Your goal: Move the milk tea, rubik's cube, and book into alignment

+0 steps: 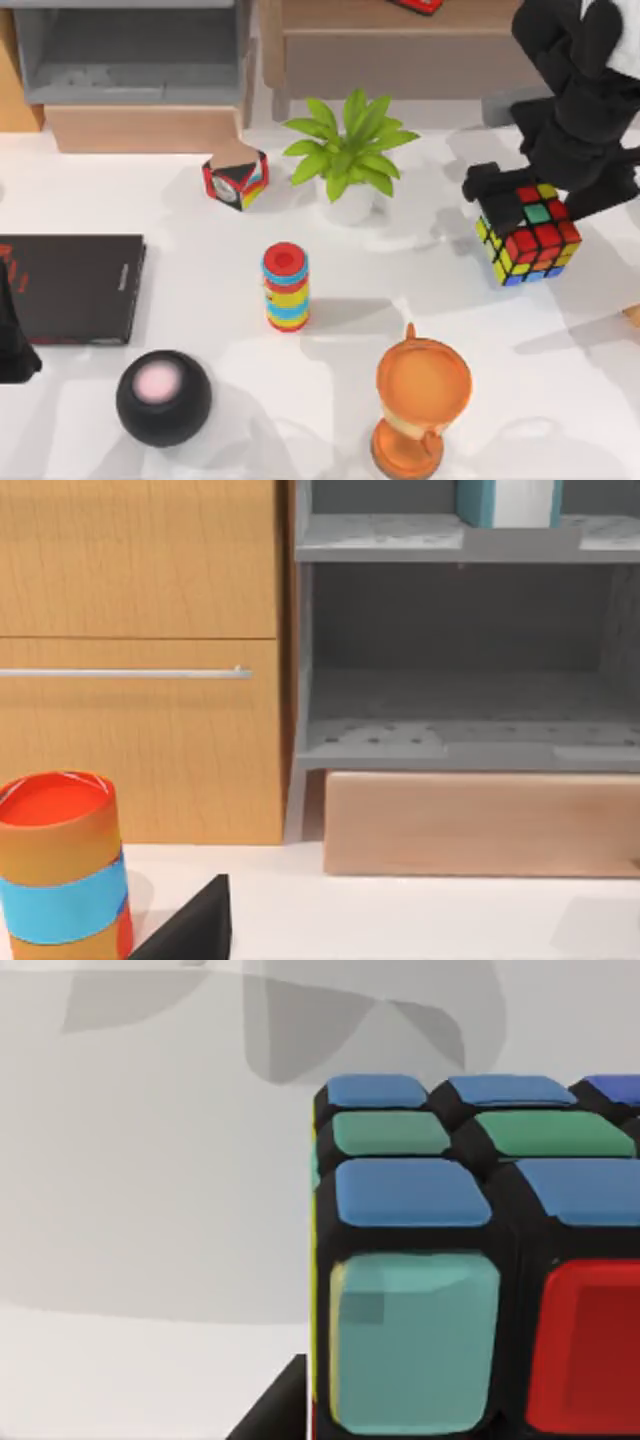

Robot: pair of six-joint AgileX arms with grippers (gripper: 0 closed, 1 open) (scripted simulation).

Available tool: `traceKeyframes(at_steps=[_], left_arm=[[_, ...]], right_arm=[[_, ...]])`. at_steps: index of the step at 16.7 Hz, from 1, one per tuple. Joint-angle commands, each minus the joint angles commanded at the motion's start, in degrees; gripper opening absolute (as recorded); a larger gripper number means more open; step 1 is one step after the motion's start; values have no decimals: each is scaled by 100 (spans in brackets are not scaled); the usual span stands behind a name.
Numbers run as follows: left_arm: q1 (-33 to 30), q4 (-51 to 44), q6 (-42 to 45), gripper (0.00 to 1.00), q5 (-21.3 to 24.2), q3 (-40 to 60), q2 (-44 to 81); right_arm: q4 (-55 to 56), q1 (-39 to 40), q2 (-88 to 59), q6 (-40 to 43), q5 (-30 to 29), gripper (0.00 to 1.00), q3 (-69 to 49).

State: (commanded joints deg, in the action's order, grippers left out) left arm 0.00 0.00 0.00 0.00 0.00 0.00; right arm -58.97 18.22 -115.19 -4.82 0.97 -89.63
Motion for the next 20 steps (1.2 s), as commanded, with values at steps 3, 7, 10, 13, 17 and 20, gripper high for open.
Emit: traceKeyframes(at_steps=[3, 7, 10, 13, 17, 20], left_arm=[[0, 0, 0, 100, 0, 0, 0], [0, 0, 0, 100, 0, 0, 0], [0, 0, 0, 100, 0, 0, 0], [0, 0, 0, 100, 0, 0, 0], [0, 0, 0, 100, 0, 0, 0], [0, 0, 0, 100, 0, 0, 0]], right_arm=[[1060, 70, 403, 11, -140, 0, 364], [3064, 519, 1221, 77, -814, 0, 686], [4517, 952, 1800, 169, -1637, 0, 685], [5661, 1181, 2082, 278, -2481, 0, 447], [6401, 1092, 2001, 384, -3178, 0, 44], [6433, 1081, 1986, 390, -3208, 0, 19]])
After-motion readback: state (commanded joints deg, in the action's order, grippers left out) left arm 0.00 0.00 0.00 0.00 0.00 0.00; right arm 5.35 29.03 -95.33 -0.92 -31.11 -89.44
